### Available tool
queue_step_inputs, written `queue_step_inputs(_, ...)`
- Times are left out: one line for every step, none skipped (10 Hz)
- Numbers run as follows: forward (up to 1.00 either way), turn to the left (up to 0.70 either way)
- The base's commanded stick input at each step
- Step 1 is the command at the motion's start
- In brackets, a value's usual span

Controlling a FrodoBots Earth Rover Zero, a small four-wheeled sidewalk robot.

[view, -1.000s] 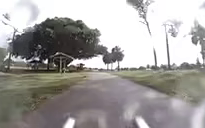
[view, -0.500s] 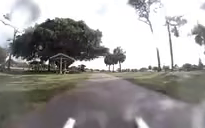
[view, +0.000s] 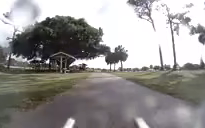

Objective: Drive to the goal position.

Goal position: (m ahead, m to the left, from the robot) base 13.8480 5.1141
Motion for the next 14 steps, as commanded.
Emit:
queue_step_inputs(0.84,0.06)
queue_step_inputs(0.84,0.06)
queue_step_inputs(0.84,0.06)
queue_step_inputs(0.84,0.06)
queue_step_inputs(0.84,0.06)
queue_step_inputs(0.84,0.06)
queue_step_inputs(0.84,0.06)
queue_step_inputs(0.84,0.06)
queue_step_inputs(0.84,0.06)
queue_step_inputs(0.84,0.06)
queue_step_inputs(0.84,0.06)
queue_step_inputs(0.84,0.06)
queue_step_inputs(0.84,0.06)
queue_step_inputs(0.84,0.06)
